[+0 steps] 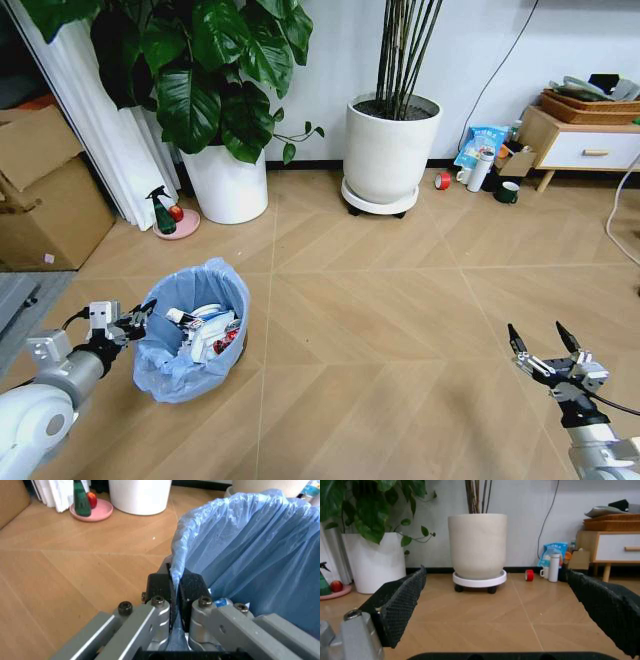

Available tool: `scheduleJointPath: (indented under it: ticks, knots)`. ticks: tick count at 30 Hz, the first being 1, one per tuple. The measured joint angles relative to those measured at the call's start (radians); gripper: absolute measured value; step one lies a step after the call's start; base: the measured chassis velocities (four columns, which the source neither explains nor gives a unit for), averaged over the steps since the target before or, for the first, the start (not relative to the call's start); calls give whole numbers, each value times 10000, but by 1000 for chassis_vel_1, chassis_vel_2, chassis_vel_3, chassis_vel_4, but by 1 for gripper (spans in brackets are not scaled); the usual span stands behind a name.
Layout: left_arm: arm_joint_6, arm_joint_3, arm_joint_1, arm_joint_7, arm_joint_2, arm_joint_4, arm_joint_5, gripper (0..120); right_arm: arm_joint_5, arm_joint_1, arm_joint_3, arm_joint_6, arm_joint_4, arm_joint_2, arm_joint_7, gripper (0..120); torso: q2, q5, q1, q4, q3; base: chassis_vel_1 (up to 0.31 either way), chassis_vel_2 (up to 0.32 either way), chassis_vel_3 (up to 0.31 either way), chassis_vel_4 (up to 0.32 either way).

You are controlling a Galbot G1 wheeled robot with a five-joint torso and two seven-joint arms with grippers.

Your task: Pick up the trash bin and place the garbage on the floor into it.

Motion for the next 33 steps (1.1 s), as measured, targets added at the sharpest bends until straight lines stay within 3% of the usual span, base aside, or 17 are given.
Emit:
scheduleJointPath:
  ticks: [33]
  knots:
    - [7, 227, -310, 8, -119, 400, -55, 0, -77, 334, -194, -13, -458, -121, -99, 100, 0, -2, -1, 1, 0, 207, -203, -207, 204]
